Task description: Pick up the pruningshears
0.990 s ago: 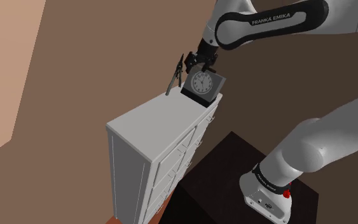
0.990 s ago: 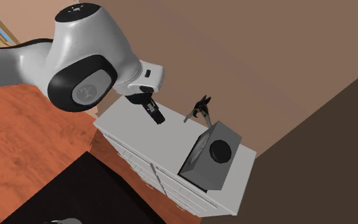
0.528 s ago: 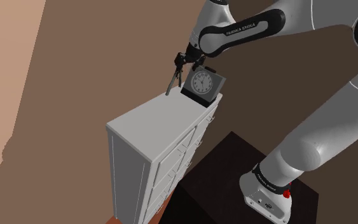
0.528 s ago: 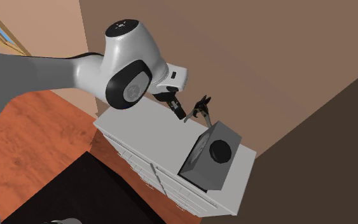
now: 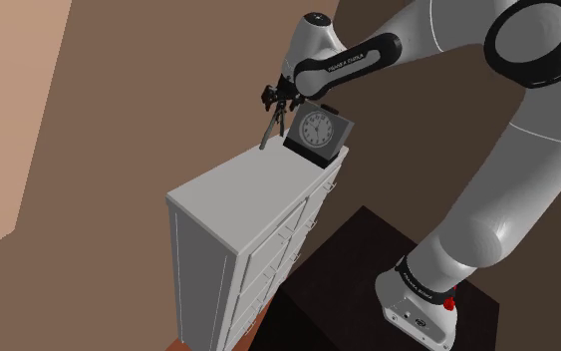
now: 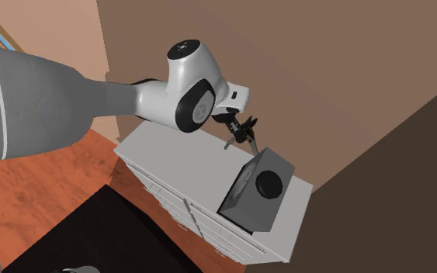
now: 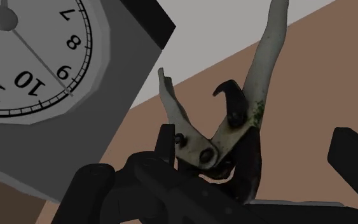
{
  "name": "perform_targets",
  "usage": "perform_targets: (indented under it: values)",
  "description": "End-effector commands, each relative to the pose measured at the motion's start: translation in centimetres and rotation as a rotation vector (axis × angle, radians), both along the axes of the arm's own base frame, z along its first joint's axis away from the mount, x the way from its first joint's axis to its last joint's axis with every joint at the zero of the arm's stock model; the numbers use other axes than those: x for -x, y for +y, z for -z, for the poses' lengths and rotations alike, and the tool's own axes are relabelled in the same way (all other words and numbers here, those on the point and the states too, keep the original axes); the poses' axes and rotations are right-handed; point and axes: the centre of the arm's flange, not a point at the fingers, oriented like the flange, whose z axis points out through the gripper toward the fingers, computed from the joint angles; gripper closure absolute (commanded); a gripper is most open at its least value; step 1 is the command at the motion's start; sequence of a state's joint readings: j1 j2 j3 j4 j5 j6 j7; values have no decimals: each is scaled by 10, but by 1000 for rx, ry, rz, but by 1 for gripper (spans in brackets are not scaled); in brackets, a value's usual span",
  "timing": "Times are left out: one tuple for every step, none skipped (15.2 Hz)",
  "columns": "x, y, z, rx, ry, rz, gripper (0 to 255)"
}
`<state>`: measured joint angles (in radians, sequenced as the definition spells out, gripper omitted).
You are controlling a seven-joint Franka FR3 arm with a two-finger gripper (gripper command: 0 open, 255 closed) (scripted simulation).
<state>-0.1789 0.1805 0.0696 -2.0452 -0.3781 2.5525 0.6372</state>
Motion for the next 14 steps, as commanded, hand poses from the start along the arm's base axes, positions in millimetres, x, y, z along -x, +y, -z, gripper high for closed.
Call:
perform_targets:
  values:
    - [-4,-1,10,2,-3,3,0]
    - [-4,-1,15,2,-3,3,0]
    - [-4,-1,20,2,-3,3,0]
    - [-4,-1,26,2,-3,3,0]
    - [-4,-1,31,2,-3,3,0]
    - [-4,-1,34,2,-3,3,0]
    - [-4,-1,34,2,-3,3,0]
    - [-4,-1,34,2,-3,3,255]
    - [-4,-1,33,2,-3,3,255]
    - [-4,-1,34,2,-3,3,255]
    - [-4,-1,33,2,-3,3,255]
    - [-4,-1,33,2,-3,3,255]
    - [-4,-1,34,2,-3,3,255]
    - [-4,-1,34,2,-3,3,255]
